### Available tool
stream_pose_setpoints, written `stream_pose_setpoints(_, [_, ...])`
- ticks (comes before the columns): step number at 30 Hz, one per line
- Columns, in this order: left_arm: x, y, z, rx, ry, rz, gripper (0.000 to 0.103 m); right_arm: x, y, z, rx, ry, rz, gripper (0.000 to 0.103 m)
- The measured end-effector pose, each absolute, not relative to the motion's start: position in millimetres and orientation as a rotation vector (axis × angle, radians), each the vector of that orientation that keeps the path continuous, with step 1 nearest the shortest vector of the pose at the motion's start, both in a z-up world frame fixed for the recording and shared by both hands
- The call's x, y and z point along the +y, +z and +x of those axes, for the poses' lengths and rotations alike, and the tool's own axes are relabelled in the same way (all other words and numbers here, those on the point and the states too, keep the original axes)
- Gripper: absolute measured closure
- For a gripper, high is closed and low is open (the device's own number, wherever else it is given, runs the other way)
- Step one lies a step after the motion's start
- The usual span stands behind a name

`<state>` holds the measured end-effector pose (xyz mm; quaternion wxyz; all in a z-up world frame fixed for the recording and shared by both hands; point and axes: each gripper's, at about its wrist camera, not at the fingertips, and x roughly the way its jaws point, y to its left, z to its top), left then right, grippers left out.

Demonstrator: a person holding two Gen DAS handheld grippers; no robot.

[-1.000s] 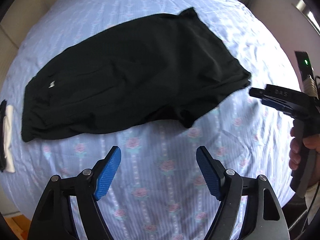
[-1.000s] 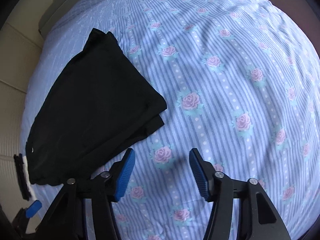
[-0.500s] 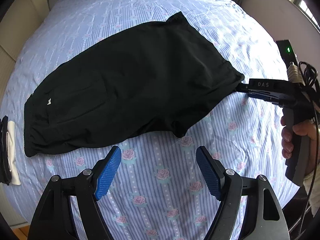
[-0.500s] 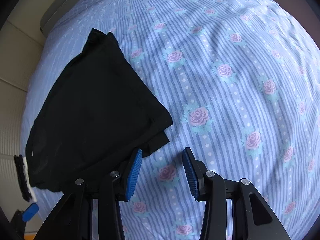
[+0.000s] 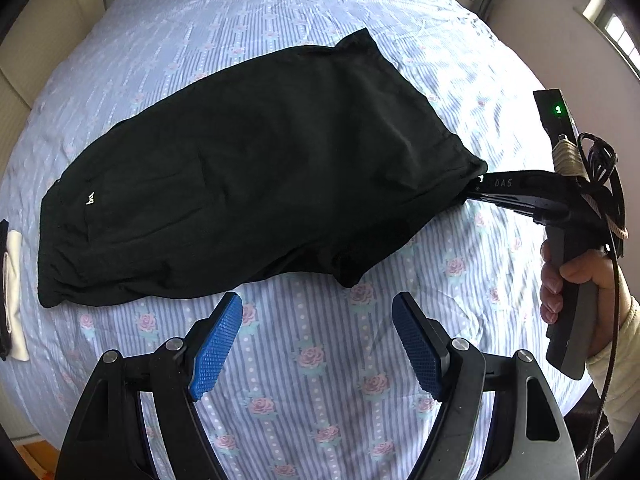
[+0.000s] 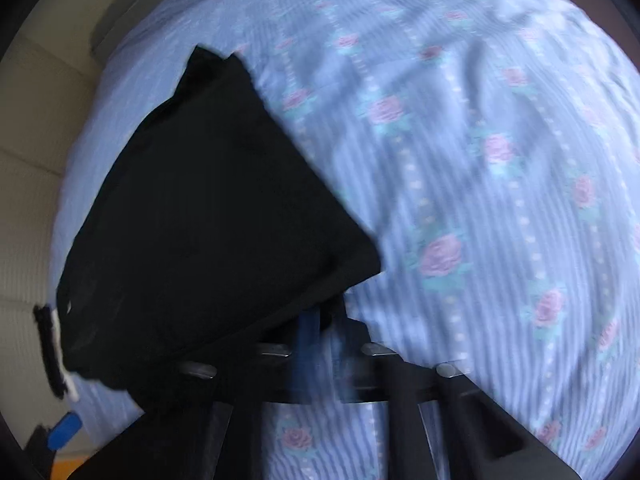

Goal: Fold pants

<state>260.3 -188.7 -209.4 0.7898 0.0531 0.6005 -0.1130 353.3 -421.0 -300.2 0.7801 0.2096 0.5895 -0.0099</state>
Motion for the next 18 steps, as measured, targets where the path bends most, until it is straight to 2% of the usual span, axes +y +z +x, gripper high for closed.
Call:
stream_pose_setpoints(8, [-192,-203,261,1.283,-0.257,0.126,0.026,-423,-247,330,1.124,-0.187,0.319,0.098])
stream_pose_setpoints(18, [-178,-203,256,1.296,-0.231,0.102,0.026,-453,-291,327,1.264,-0.321,0.316,0.098])
